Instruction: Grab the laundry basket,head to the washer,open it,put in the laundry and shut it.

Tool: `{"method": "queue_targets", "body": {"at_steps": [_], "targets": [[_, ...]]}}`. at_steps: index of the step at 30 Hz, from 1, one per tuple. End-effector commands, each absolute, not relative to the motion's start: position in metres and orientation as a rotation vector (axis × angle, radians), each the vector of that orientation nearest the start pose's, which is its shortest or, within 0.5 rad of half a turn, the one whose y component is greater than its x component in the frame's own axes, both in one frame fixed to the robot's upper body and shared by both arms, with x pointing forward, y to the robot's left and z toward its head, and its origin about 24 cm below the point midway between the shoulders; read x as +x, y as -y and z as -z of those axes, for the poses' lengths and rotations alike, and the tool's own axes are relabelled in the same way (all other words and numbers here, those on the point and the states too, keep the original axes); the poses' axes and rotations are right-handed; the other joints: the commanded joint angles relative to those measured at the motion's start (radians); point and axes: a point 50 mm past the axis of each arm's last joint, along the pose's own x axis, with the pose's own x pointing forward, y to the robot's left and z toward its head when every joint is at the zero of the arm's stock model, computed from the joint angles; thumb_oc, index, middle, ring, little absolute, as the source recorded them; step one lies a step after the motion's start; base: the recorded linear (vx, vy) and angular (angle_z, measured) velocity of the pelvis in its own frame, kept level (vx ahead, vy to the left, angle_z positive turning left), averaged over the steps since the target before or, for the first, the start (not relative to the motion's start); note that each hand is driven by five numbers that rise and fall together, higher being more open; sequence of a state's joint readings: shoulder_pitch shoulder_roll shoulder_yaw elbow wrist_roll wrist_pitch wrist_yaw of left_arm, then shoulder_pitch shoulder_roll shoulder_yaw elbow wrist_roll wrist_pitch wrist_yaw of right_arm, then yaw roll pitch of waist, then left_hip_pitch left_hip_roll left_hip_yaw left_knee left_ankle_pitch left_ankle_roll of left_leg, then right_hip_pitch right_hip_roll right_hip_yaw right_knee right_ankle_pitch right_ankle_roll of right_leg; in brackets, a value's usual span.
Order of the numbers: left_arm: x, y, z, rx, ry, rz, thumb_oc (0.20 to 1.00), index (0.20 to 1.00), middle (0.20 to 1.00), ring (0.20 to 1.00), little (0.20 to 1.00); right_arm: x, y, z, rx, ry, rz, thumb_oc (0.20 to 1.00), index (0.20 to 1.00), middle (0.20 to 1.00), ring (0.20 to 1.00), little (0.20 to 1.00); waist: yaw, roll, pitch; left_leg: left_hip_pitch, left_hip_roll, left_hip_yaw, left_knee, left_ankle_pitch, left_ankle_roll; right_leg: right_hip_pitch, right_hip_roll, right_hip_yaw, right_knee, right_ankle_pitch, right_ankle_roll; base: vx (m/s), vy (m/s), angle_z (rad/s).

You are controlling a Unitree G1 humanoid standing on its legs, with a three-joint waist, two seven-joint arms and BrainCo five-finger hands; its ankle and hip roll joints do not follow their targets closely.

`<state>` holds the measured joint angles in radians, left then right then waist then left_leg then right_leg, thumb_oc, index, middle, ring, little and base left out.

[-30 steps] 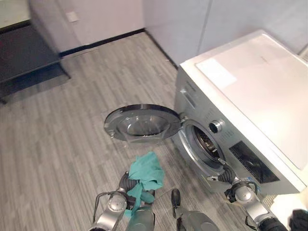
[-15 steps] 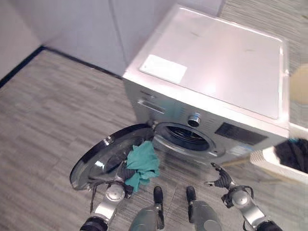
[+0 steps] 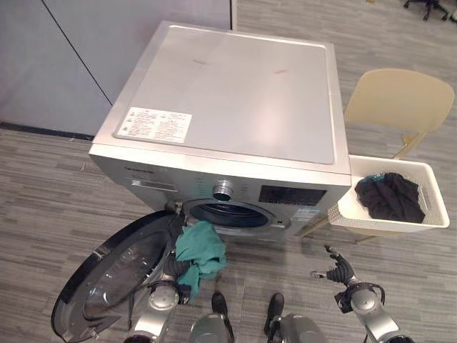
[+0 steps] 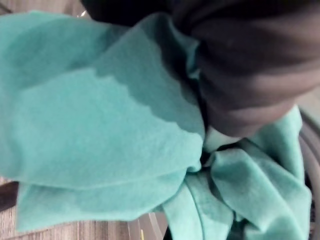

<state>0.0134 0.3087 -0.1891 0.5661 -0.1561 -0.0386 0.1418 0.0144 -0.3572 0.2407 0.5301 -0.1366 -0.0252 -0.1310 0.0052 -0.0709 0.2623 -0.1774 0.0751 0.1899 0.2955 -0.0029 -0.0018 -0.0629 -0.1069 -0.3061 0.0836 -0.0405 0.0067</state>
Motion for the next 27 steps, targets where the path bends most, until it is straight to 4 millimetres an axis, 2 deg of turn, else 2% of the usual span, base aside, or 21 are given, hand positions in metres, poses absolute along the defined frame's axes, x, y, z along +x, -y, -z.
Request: {"method": "queue_targets", "body": {"at_steps": [1,3,4,5,8,9,10,11,15,16,19,20,21,23,24,26,27], "targets": [[0.228,-0.212,0.053,0.154,-0.415,-0.15,0.2,0.2,0.2,0.2,0.2,0.223,0.22,0.052,-0.555,-0.422,-0.001,1.0,1.0,1.0,1.0,1.0,-0.009,-0.011,0.023,-0.018,-0.006,-0.082,-0.008,-0.115,-0.053,0.001,0.025,0.04,-0.026,-0.084,0.046,0.04,0.037,-0.41],[0.232,-0.212,0.049,0.121,-0.394,-0.183,0.2,0.2,0.2,0.2,0.2,0.223,0.221,0.053,-0.543,-0.426,0.013,1.0,1.0,1.0,1.0,1.0,-0.009,0.0,0.031,-0.019,-0.013,-0.117,-0.09,-0.086,-0.058,-0.018,0.034,0.066,0.001,-0.092,0.053,0.04,0.12,-0.17],[0.236,-0.211,0.045,0.088,-0.366,-0.211,0.2,0.2,0.2,0.2,0.2,0.226,0.218,0.053,-0.538,-0.421,0.015,1.0,1.0,1.0,1.0,1.0,-0.013,0.006,0.046,-0.028,-0.025,-0.151,-0.113,-0.082,-0.053,-0.073,0.039,0.106,0.067,-0.107,0.056,0.0,0.128,-0.37],[0.237,-0.211,0.045,0.088,-0.366,-0.212,0.2,0.2,0.2,0.2,0.2,0.226,0.218,0.053,-0.537,-0.42,0.015,1.0,1.0,1.0,1.0,1.0,-0.014,0.006,0.041,-0.033,-0.026,-0.152,-0.115,-0.078,-0.053,-0.078,0.039,0.105,0.066,-0.105,0.056,-0.08,0.173,-0.63],[0.252,-0.209,0.031,0.075,-0.295,-0.237,0.2,0.2,0.2,0.2,0.2,0.235,0.211,0.05,-0.504,-0.399,0.027,1.0,1.0,1.0,1.0,1.0,-0.016,0.001,0.093,-0.131,-0.035,-0.135,-0.022,-0.104,-0.026,-0.216,0.021,0.16,0.209,-0.111,0.052,-0.15,0.171,-0.67],[0.261,-0.208,0.019,0.082,-0.238,-0.242,0.2,0.2,0.2,0.2,0.2,0.241,0.208,0.047,-0.484,-0.381,0.039,1.0,1.0,1.0,1.0,1.0,-0.014,-0.004,0.118,-0.193,-0.036,-0.114,0.042,-0.124,-0.007,-0.298,0.007,0.17,0.285,-0.11,0.048,-0.11,0.15,-0.51],[0.261,-0.208,0.019,0.082,-0.238,-0.242,0.2,0.2,0.2,0.2,0.2,0.241,0.208,0.047,-0.484,-0.381,0.039,1.0,1.0,1.0,1.0,1.0,-0.014,-0.004,0.118,-0.194,-0.036,-0.114,0.042,-0.124,-0.007,-0.298,0.007,0.17,0.285,-0.11,0.048,-0.11,0.151,-0.48],[0.274,-0.203,0.002,0.074,-0.158,-0.259,0.2,0.2,0.2,0.2,0.2,0.245,0.202,0.042,-0.428,-0.347,0.065,1.0,1.0,1.0,1.0,1.0,-0.014,-0.009,0.154,-0.283,-0.035,-0.107,0.154,-0.185,0.009,-0.395,-0.009,0.18,0.392,-0.156,0.045,-0.08,0.053,-0.28],[0.304,-0.187,-0.039,0.015,0.007,-0.275,0.2,0.2,0.2,0.2,0.2,0.258,0.194,0.024,-0.368,-0.252,0.104,1.0,1.0,1.0,1.0,1.0,-0.03,-0.014,0.188,-0.461,-0.022,-0.11,0.321,-0.227,0.019,-0.566,-0.024,0.182,0.534,-0.202,0.021,-0.13,-0.019,-0.01],[0.304,-0.187,-0.04,0.015,0.007,-0.275,0.2,0.2,0.2,0.2,0.2,0.259,0.194,0.024,-0.368,-0.251,0.105,1.0,1.0,1.0,1.0,1.0,-0.031,-0.013,0.185,-0.467,-0.021,-0.11,0.325,-0.228,0.019,-0.572,-0.024,0.182,0.538,-0.203,0.021,-0.12,-0.025,0.17],[0.343,-0.181,-0.11,0.036,0.235,-0.316,0.2,0.2,0.2,0.2,0.2,0.274,0.188,-0.002,-0.311,-0.123,0.124,1.0,1.0,1.0,1.0,1.0,-0.068,-0.004,0.189,-0.669,-0.003,-0.117,0.492,-0.266,0.018,-0.782,-0.03,0.197,0.703,-0.252,0.0,-0.17,-0.04,0.16],[0.361,-0.191,-0.156,0.091,0.367,-0.379,0.2,0.2,0.2,0.2,0.2,0.277,0.185,-0.015,-0.298,-0.053,0.108,1.0,1.0,1.0,1.0,1.0,-0.095,-0.003,0.176,-0.774,0.013,-0.123,0.585,-0.285,0.019,-0.885,-0.031,0.208,0.786,-0.274,-0.009,-0.13,-0.055,0.08],[0.375,-0.22,-0.229,0.152,0.533,-0.501,0.2,0.2,0.2,0.2,0.2,0.277,0.18,-0.027,-0.27,0.02,0.071,1.0,1.0,1.0,1.0,1.0,-0.129,0.002,0.163,-0.889,0.033,-0.13,0.673,-0.303,0.024,-0.998,-0.026,0.225,0.865,-0.295,-0.017,-0.1,-0.066,-0.04],[0.373,-0.239,-0.272,0.208,0.634,-0.578,0.2,0.2,0.2,0.2,0.2,0.279,0.181,-0.036,-0.274,0.066,0.057,1.0,1.0,1.0,1.0,1.0,-0.145,0.007,0.152,-0.951,0.048,-0.138,0.715,-0.315,0.029,-1.061,-0.021,0.231,0.901,-0.304,-0.016,-0.03,-0.032,-0.27],[0.373,-0.239,-0.274,0.209,0.637,-0.578,0.2,0.2,0.2,0.2,0.2,0.28,0.181,-0.037,-0.272,0.068,0.057,1.0,1.0,1.0,1.0,1.0,-0.145,0.007,0.15,-0.959,0.048,-0.139,0.72,-0.317,0.029,-1.068,-0.021,0.231,0.904,-0.305,-0.016,0.0,-0.019,-0.36],[0.364,-0.252,-0.315,0.259,0.748,-0.651,0.2,0.2,0.2,0.2,0.2,0.281,0.182,-0.046,-0.275,0.113,0.042,1.0,1.0,1.0,1.0,1.0,-0.161,0.015,0.145,-1.01,0.059,-0.151,0.75,-0.324,0.035,-1.118,-0.009,0.242,0.927,-0.305,-0.015,0.0,-0.017,-0.37],[0.361,-0.258,-0.328,0.284,0.778,-0.682,0.2,0.2,0.2,0.2,0.2,0.282,0.183,-0.051,-0.277,0.133,0.034,1.0,1.0,1.0,1.0,1.0,-0.164,0.016,0.144,-1.029,0.064,-0.152,0.76,-0.326,0.037,-1.136,-0.005,0.244,0.933,-0.303,-0.012,0.0,-0.008,-0.27]]}}
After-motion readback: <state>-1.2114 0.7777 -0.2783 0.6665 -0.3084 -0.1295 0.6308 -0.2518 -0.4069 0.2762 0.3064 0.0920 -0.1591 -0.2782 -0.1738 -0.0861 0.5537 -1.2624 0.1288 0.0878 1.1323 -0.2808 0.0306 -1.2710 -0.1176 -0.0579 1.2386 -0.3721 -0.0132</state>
